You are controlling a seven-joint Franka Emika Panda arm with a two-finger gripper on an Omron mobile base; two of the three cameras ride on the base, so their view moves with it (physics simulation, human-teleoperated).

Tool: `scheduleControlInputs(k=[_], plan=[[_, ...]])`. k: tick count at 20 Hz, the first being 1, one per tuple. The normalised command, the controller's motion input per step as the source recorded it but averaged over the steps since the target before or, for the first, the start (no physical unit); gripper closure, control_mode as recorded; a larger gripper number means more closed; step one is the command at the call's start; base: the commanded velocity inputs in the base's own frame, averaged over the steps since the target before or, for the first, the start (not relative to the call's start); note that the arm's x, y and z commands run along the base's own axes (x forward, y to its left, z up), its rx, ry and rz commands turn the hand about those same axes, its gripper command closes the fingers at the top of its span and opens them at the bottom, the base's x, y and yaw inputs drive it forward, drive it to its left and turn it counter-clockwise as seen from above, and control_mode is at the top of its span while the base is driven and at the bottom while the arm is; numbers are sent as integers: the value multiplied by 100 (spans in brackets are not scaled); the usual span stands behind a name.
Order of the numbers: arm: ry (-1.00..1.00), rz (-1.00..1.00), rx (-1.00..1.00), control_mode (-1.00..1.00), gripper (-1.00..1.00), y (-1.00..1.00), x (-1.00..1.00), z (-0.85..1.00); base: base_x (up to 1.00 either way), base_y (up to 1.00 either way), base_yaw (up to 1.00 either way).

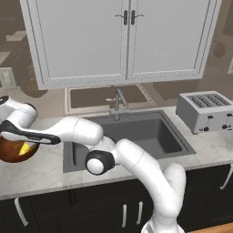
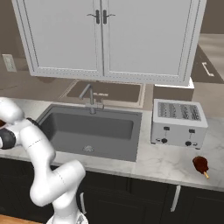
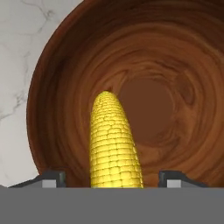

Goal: Pick the corn from the sink and place it in the bowl. Then pick the bowl and place it in the microwave. Then close the microwave door and press the start button.

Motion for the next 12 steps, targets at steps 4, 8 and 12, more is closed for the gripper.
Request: scheduleControlInputs(k=[4, 8, 12], plan=[[0, 0, 1, -100, -100, 0, -10, 16, 0, 0, 0], [0, 0, 9, -100, -100, -29, -63, 34, 0, 0, 0], [0, 4, 12, -100, -100, -24, -78, -5, 0, 0, 0]])
